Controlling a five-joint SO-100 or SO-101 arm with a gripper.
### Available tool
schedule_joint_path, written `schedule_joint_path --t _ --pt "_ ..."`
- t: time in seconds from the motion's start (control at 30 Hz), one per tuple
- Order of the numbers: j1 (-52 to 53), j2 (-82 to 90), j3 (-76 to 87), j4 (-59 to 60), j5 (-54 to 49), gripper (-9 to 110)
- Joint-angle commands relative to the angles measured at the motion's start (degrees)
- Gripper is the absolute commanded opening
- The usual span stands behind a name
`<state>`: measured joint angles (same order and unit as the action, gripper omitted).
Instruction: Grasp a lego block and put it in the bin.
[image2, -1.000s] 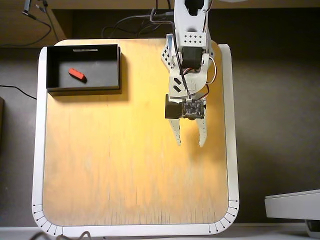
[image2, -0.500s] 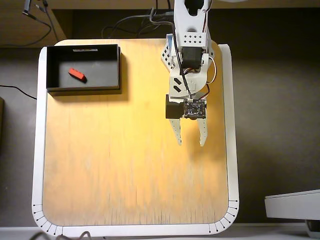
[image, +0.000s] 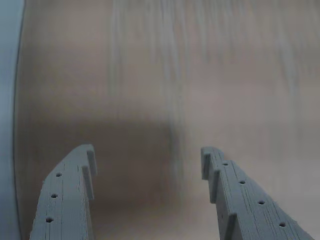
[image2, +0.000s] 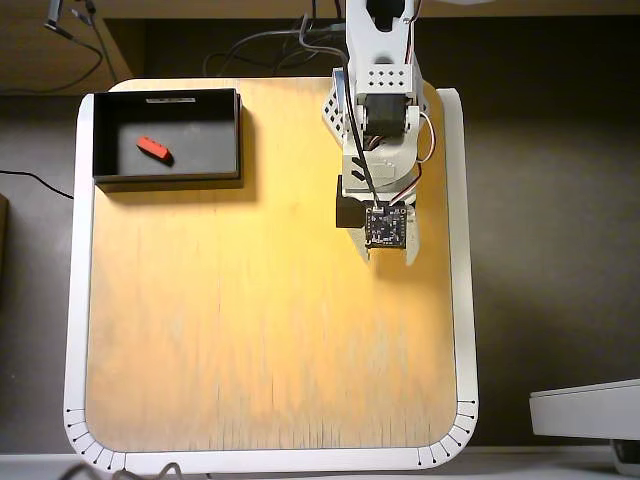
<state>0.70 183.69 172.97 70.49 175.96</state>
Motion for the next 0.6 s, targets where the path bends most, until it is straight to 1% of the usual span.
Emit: schedule_joint_path --t 0.0,0.2,0.27,0.57 --pt "-2.37 5.19 8.88 4.13 -5.45 21" --pt "-2.64 5.19 8.88 4.75 -5.71 21" --pt "-3.52 5.27 8.88 4.75 -8.0 21" --pt "-4.39 5.27 8.88 4.75 -8.0 21"
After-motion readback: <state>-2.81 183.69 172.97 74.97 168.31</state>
